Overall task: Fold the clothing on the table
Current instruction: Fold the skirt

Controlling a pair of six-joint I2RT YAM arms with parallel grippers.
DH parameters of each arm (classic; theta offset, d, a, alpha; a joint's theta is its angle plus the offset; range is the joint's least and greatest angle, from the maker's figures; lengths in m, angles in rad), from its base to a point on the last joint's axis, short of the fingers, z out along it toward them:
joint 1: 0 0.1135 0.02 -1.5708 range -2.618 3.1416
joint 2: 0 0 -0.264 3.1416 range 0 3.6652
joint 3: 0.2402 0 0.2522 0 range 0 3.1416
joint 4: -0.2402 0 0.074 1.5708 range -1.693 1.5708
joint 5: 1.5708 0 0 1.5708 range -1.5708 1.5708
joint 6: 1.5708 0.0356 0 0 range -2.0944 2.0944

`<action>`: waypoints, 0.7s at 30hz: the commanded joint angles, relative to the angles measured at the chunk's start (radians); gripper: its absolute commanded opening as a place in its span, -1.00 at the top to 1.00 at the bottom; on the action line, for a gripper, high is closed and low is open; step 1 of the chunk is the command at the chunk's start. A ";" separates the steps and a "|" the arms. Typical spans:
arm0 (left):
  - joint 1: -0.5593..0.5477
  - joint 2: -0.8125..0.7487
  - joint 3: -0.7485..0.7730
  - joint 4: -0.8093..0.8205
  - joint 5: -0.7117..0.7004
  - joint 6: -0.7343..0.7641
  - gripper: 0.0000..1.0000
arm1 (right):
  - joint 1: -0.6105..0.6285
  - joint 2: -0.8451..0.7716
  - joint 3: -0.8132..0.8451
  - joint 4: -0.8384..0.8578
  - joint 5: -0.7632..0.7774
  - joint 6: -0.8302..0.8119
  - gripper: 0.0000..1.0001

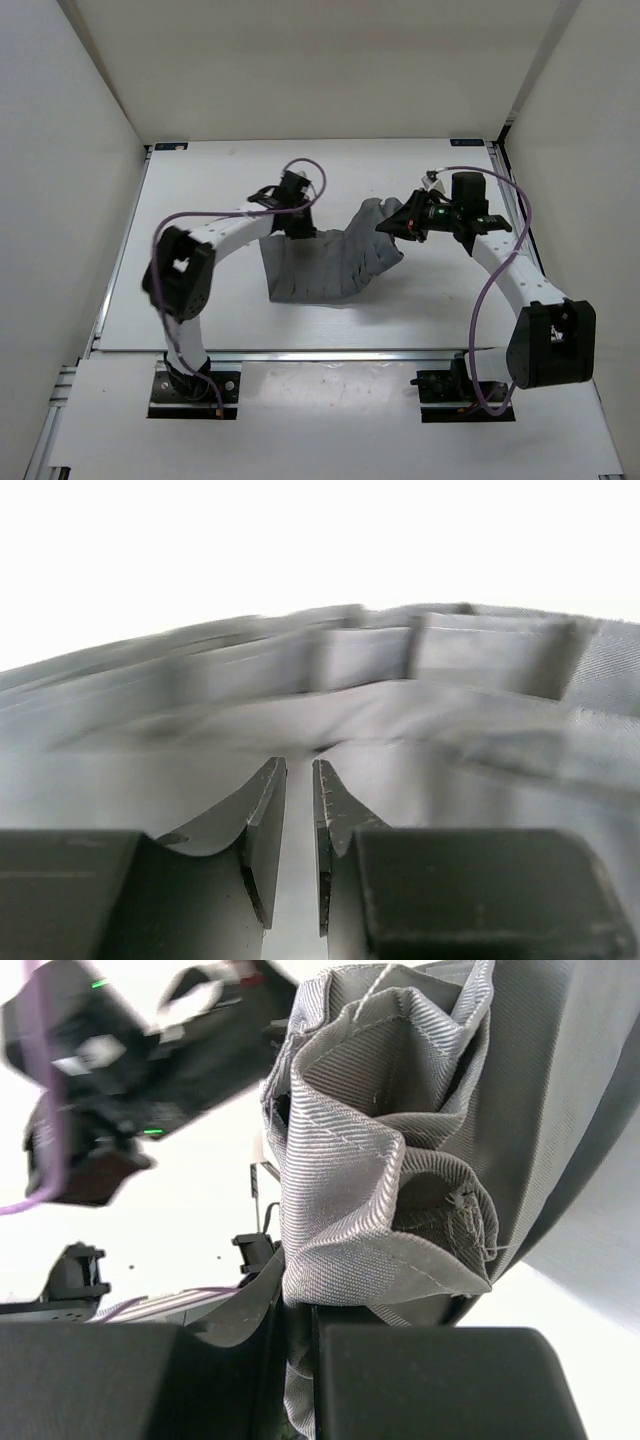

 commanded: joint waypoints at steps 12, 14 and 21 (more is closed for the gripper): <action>0.177 -0.491 -0.604 0.045 -0.168 -0.016 0.53 | -0.061 -0.033 0.018 -0.135 -0.013 -0.115 1.00; 0.160 -0.459 -0.607 0.059 -0.166 -0.018 0.53 | -0.055 -0.028 0.040 -0.147 -0.006 -0.124 0.99; 0.102 -0.329 -0.583 0.155 -0.061 -0.068 0.56 | 0.037 0.015 0.107 -0.174 0.045 -0.140 1.00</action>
